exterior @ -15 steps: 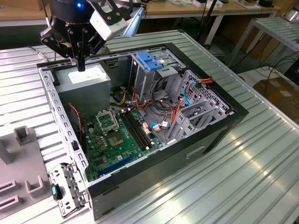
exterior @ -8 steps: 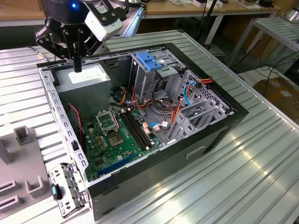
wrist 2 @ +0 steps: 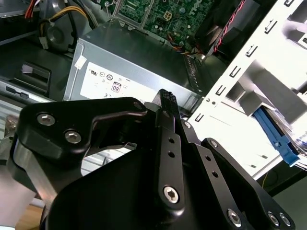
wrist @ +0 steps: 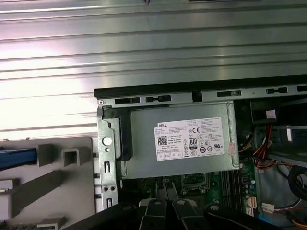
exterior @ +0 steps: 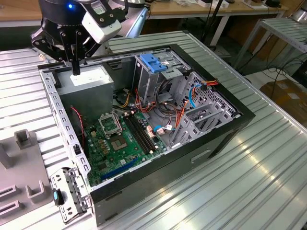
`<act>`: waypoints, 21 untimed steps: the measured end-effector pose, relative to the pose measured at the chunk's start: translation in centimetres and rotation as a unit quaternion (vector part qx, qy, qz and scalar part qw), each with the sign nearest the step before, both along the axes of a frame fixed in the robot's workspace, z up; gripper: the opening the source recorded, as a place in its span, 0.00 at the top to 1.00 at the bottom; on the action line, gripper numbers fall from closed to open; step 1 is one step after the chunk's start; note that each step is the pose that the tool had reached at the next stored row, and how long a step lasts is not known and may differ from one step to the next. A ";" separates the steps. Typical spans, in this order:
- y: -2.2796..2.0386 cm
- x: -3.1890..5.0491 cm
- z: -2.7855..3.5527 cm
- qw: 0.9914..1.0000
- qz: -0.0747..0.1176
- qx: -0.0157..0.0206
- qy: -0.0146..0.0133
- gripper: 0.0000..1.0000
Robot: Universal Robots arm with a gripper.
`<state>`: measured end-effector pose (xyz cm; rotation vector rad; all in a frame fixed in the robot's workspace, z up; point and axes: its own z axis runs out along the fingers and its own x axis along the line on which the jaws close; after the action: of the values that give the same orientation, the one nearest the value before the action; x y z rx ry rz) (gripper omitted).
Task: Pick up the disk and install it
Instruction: 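Reach for the disk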
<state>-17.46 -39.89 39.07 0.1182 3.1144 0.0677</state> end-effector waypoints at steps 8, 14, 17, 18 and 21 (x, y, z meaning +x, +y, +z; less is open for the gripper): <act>0.00 -0.71 -0.04 1.000 0.000 0.000 0.000 0.89; 0.00 -1.45 -0.07 1.000 0.000 0.000 0.000 0.89; 0.00 -1.70 -0.08 1.000 0.000 0.000 0.000 0.89; 0.00 -1.77 -0.09 1.000 0.000 0.000 0.000 0.89; 0.00 -2.02 -0.10 1.000 0.000 0.000 0.000 0.89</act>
<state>-19.48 -39.89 38.97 0.1181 3.1150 0.0677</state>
